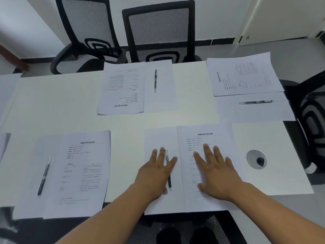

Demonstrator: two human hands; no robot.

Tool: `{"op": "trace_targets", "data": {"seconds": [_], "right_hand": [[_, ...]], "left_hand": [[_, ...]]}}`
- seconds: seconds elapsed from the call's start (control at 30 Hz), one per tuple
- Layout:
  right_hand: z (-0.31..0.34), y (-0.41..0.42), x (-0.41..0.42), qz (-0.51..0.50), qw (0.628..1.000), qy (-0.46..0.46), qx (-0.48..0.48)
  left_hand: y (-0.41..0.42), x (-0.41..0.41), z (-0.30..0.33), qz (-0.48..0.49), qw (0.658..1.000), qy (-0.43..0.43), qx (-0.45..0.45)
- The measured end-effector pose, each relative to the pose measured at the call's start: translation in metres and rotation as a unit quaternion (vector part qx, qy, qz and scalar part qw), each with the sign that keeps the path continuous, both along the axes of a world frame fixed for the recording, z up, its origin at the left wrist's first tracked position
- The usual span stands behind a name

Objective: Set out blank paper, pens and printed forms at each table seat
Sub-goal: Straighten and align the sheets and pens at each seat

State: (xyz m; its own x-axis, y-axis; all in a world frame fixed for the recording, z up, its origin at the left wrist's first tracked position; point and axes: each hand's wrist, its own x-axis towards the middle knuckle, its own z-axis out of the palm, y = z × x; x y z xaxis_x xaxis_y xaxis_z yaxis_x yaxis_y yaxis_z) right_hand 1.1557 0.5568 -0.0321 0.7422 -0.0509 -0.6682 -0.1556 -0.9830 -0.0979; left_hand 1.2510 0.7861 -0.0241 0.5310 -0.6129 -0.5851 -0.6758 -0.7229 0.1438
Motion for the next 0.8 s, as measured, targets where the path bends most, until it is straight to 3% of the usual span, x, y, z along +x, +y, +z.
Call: {"op": "trace_targets", "data": {"seconds": [0.8], "right_hand": [[0.0003,0.0010,-0.0001,0.001,1.000,-0.008,0.001]], "left_hand": [[0.0015,-0.0013,-0.0002,0.020,1.000,0.000,-0.010]]}}
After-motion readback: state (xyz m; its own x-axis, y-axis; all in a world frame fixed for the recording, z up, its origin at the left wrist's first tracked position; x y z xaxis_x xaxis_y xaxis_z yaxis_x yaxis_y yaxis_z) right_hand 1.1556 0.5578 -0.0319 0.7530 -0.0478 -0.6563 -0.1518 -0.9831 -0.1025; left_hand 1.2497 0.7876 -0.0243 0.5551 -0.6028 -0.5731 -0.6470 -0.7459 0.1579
